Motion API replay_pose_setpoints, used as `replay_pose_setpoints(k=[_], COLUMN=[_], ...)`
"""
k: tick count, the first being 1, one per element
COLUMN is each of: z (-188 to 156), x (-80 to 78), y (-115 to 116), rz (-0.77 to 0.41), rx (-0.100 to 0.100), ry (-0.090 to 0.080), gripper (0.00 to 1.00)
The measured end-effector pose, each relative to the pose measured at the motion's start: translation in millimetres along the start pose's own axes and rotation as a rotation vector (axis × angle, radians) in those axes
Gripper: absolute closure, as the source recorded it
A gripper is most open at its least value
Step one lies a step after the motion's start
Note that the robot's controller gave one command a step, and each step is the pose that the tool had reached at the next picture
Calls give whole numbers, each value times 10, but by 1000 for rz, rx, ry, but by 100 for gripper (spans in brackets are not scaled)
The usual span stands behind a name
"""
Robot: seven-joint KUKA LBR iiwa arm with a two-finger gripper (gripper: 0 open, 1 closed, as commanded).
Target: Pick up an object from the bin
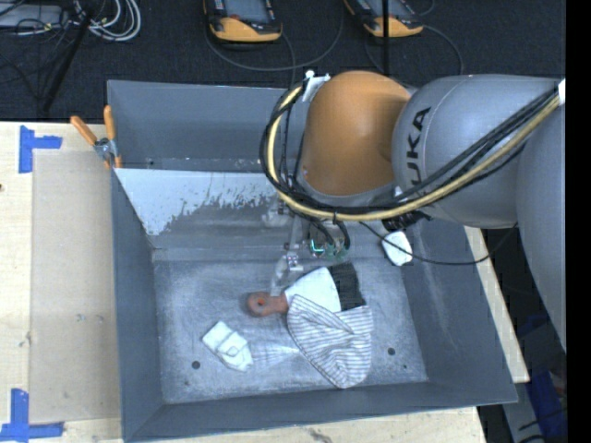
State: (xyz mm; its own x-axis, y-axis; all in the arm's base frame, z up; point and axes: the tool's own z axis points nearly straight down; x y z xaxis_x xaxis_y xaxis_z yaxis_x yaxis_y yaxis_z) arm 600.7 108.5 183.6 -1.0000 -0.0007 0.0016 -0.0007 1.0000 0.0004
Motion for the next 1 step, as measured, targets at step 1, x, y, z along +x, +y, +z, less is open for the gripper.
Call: replay_pose_setpoints(k=[1], z=[334], x=[155], y=[-152], rz=[-59], rx=[-1], ry=[-7], gripper=[0])
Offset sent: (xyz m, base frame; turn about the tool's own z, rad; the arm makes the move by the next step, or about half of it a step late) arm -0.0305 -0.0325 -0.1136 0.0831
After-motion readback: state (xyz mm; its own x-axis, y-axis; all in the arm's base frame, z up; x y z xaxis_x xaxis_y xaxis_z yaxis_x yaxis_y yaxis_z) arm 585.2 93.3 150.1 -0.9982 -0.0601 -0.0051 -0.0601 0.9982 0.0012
